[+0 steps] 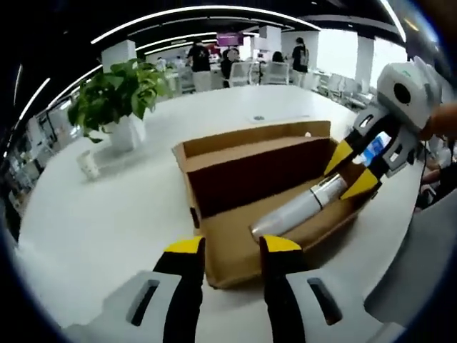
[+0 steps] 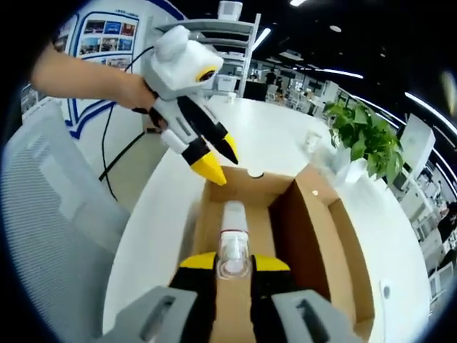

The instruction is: Operate the shoe box by opening the lid, removing the specified soft item, and placing it in the target area until the item is outside and the box remains undamaged.

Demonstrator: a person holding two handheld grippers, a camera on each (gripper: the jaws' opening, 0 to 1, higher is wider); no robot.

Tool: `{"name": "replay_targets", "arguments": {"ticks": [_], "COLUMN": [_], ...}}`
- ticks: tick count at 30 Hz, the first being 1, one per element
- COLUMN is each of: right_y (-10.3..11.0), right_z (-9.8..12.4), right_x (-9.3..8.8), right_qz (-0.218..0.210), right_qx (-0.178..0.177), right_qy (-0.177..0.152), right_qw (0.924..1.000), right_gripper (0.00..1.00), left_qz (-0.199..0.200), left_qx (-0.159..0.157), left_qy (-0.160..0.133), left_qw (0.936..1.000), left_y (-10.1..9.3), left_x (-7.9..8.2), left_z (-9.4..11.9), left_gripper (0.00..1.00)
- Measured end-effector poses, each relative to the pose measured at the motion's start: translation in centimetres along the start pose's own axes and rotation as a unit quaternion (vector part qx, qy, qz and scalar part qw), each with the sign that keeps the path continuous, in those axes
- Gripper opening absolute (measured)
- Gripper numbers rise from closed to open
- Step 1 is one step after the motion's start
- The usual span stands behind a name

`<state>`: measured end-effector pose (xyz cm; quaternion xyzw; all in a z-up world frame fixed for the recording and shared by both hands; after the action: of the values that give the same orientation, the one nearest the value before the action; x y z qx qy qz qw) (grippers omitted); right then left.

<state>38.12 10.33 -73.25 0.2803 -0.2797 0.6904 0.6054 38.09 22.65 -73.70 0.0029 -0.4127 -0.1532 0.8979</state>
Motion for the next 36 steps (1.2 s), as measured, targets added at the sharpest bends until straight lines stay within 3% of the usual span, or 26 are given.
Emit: {"name": "replay_targets", "arguments": {"ticks": [4,8,17,28,36], "right_y": [0.5,0.8,1.9,3.1,3.8], "right_z": [0.5,1.1,2.3,4.1,5.0], "right_x": [0.1,0.2,0.7,1.3,1.9], "right_qz": [0.012,0.020,0.033,0.070,0.100], "right_qx": [0.001,0.002,0.003,0.004,0.001], "right_qy": [0.003,0.006,0.003,0.010,0.011], "right_qw": [0.9999,0.9998,0.9994,0.9975,0.9949], "right_gripper": [0.12,0.12,0.12,0.12,0.12], "left_qz": [-0.047,-0.132,-0.199,-0.277,-0.296], "left_qx": [-0.041,-0.067,-0.112,-0.175,-0.197], "left_qy": [-0.002,-0.002,-0.017,-0.042,-0.039], "left_qw": [0.9981,0.9889,0.9734,0.9441,0.9338], "left_y": [-1.6,-2.9,-5.3,-8.4,-9.5], "left_x": [0.7,1.0,2.2,2.2,2.2], "left_z": [0.5,1.0,1.7,2.7,2.7], "left_gripper": [0.32,0.34,0.36,0.34,0.33]}}
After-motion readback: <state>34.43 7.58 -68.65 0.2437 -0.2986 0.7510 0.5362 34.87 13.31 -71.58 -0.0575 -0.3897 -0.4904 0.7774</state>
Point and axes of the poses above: the point that each gripper's makers call its tool centre point, and the gripper's own axes: z roughly backward along the fingers, y roughly to its left, x roughly out of its top, the point moved 1 cm from there along z, roughly backward along the fingers, and after that the axes turned 9 degrees about x, right-handed, at the moved point
